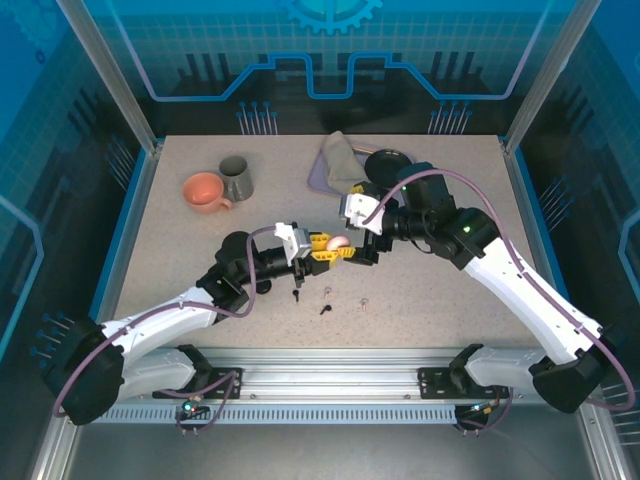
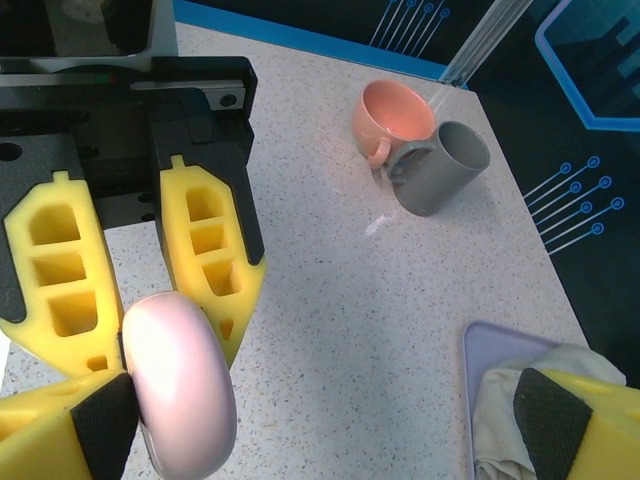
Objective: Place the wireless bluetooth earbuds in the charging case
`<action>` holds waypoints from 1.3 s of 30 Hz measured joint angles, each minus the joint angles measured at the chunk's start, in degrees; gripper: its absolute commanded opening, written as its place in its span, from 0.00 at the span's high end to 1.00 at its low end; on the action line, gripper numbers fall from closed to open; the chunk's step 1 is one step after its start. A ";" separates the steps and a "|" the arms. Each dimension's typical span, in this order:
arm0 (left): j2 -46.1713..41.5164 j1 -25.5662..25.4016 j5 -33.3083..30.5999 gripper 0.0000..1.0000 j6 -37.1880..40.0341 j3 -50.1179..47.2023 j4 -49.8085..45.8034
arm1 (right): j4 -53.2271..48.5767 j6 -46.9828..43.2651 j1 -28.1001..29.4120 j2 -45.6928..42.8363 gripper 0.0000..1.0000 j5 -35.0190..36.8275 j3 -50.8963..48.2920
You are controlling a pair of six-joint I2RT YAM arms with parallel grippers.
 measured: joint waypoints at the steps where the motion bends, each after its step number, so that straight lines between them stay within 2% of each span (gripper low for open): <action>1: 0.07 0.02 0.02 1.00 0.00 0.00 -0.07 | -0.20 0.17 -0.24 0.07 0.01 0.00 0.26; 15: 0.33 -0.02 0.70 1.00 0.02 0.00 -0.52 | -0.07 1.70 -2.58 0.33 0.00 0.96 1.84; 21: 0.33 -0.02 0.42 1.00 0.02 0.00 -0.37 | 0.94 5.31 -4.59 -3.39 0.00 0.42 0.85; 26: 0.33 -0.02 0.00 1.00 0.04 0.00 0.00 | 1.38 13.62 -7.48 -7.93 0.00 2.49 -0.46; 34: -1.84 -0.02 -1.03 1.00 1.29 -0.02 -0.94 | -2.75 33.09 -13.55 -9.73 0.03 7.08 -2.49; 35: -2.29 -0.02 -1.09 1.00 1.40 -0.02 -1.18 | -3.56 34.86 -13.73 -9.68 0.04 7.23 -3.19; 37: -3.41 -0.02 -1.27 1.00 1.55 -0.02 -1.68 | -5.03 39.15 -14.03 -9.57 0.13 7.63 -5.18; 39: -4.39 -0.02 -1.40 1.00 1.60 -0.02 -1.97 | -6.19 43.56 -14.29 -9.20 0.16 7.76 -7.23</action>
